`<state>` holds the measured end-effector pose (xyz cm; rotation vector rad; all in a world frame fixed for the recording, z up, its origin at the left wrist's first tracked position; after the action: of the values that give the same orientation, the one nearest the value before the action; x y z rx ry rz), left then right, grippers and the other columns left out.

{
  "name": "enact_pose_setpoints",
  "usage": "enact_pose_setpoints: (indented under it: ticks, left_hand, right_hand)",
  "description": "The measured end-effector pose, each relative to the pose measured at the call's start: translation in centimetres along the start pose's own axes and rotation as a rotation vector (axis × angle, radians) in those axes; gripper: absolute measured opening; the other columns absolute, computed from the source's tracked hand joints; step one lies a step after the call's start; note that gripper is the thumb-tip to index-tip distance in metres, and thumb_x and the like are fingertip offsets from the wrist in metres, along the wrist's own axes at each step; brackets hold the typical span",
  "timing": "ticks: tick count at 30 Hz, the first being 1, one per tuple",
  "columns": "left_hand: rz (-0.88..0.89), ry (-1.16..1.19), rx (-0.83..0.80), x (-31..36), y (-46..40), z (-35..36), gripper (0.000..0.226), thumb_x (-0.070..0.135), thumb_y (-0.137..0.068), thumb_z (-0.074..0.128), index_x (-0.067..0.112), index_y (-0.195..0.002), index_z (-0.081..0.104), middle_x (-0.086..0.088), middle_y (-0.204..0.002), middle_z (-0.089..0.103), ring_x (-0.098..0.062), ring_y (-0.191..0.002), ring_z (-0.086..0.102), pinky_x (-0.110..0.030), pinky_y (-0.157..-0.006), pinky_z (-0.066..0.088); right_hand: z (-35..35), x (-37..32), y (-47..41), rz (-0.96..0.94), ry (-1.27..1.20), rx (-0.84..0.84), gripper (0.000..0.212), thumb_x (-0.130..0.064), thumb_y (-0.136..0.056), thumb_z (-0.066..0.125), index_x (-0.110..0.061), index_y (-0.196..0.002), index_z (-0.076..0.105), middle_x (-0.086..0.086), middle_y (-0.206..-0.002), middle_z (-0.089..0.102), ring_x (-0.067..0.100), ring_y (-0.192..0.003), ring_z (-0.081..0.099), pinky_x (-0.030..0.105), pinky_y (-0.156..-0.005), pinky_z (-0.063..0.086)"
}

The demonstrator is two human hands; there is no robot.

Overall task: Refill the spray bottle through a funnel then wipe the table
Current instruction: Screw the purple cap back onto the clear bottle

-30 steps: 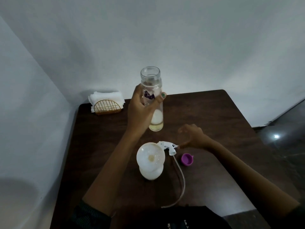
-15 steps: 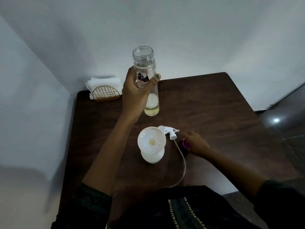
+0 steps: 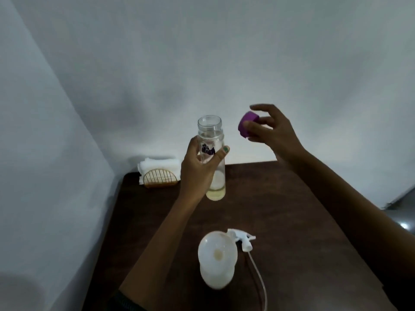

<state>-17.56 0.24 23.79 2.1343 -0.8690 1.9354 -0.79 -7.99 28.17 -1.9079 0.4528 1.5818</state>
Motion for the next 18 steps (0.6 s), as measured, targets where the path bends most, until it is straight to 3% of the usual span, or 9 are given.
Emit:
enact_pose_setpoints:
  ticks: [6, 10, 13, 18]
  left_hand:
    - [0.011, -0.018, 0.045, 1.8, -1.4, -0.6, 0.05, 0.041, -0.079, 0.071, 0.024, -0.122, 0.053, 0.01, -0.118, 0.063, -0.007, -0.104, 0.061, -0.035, -0.093, 0.051]
    - [0.015, -0.02, 0.048, 2.8, -2.0, -1.1, 0.05, 0.045, -0.078, 0.069, 0.026, -0.122, 0.053, 0.009, -0.118, 0.064, -0.009, -0.104, 0.061, -0.034, -0.093, 0.051]
    - [0.015, -0.032, 0.048, 3.2, -2.5, -0.8, 0.047, 0.047, -0.078, 0.069, 0.027, -0.118, 0.054, 0.011, -0.113, 0.065, -0.007, -0.099, 0.062, -0.03, -0.088, 0.051]
    - [0.022, -0.051, 0.039, 3.5, -2.7, -0.5, 0.046, 0.047, -0.078, 0.068, 0.025, -0.115, 0.055, 0.009, -0.109, 0.065, -0.008, -0.095, 0.062, -0.022, -0.079, 0.047]
  right_hand:
    - [3.7, -7.4, -1.9, -0.14, -0.232, -0.117, 0.034, -0.012, -0.08, 0.072, -0.017, -0.107, 0.053, 0.021, -0.11, 0.062, 0.031, -0.1, 0.064, 0.037, -0.086, 0.055]
    - [5.5, -8.4, -2.2, -0.188, -0.095, -0.144, 0.039, -0.011, -0.075, 0.077, -0.011, -0.102, 0.049, 0.017, -0.102, 0.064, 0.018, -0.084, 0.066, 0.026, -0.073, 0.053]
    - [5.6, -7.8, -2.6, -0.184, -0.031, -0.176, 0.041, -0.014, -0.071, 0.079, -0.007, -0.098, 0.049, 0.018, -0.093, 0.066, 0.023, -0.081, 0.066, 0.033, -0.074, 0.054]
    - [5.4, -8.0, -2.7, -0.2, 0.022, -0.238, 0.042, -0.011, -0.067, 0.082, -0.006, -0.094, 0.05, 0.016, -0.093, 0.067, 0.023, -0.083, 0.068, 0.032, -0.074, 0.056]
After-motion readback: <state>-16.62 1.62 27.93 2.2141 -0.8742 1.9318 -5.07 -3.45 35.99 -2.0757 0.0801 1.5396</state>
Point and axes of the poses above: each hand's wrist, its own y-axis away from the middle knuckle, its own z-axis out of the palm, x = y × z, the point moved 3 cm from there along -y, towards the middle knuckle
